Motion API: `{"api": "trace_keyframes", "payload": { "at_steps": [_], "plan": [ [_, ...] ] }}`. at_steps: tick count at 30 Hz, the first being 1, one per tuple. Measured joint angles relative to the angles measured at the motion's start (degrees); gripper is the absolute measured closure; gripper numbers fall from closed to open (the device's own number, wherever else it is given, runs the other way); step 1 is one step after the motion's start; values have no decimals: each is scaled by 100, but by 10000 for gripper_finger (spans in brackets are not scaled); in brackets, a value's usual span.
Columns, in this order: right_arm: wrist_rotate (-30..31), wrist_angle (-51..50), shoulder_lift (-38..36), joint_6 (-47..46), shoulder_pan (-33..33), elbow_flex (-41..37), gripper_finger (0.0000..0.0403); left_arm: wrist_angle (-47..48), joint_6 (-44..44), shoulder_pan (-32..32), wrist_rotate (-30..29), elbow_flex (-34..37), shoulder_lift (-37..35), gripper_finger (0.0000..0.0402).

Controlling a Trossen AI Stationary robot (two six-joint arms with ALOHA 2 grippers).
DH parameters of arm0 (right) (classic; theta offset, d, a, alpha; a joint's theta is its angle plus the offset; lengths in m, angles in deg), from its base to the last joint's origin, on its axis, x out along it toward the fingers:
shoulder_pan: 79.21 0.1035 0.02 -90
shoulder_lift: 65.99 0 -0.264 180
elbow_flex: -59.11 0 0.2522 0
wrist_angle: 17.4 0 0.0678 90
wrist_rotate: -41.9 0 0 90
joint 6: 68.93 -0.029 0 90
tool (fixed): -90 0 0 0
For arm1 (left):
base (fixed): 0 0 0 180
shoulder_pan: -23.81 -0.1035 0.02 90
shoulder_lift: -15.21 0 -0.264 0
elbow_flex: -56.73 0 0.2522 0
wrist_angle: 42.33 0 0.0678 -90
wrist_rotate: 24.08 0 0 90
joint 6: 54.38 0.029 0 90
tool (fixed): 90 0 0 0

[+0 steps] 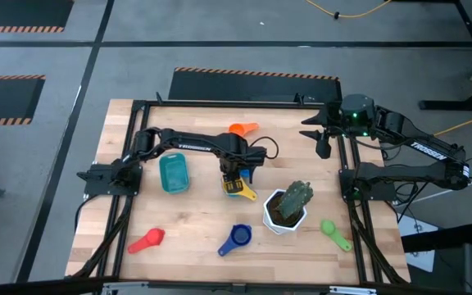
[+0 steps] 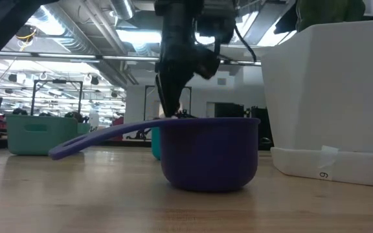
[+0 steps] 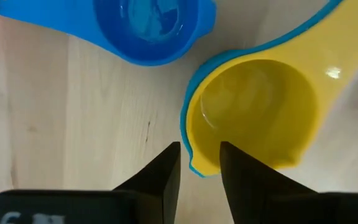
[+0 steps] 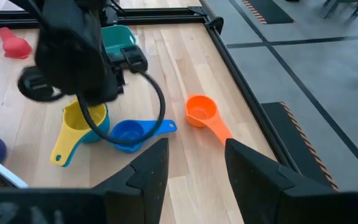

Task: Nest measuring cups in basket
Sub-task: Stack the dark blue measuring cup on top of the yellow measuring cup

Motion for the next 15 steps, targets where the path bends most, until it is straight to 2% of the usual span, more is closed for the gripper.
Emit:
{"api": "trace_keyframes", "payload": {
  "at_steps": [8, 15],
  "plan": [
    [0, -86, 0, 0, 2, 0, 240, -254, 50, 382, -29, -4, -405, 296],
    [2, -88, 0, -2, 2, 0, 240, -895, 197, 960, -32, -4, -419, 296]
  ]
}}
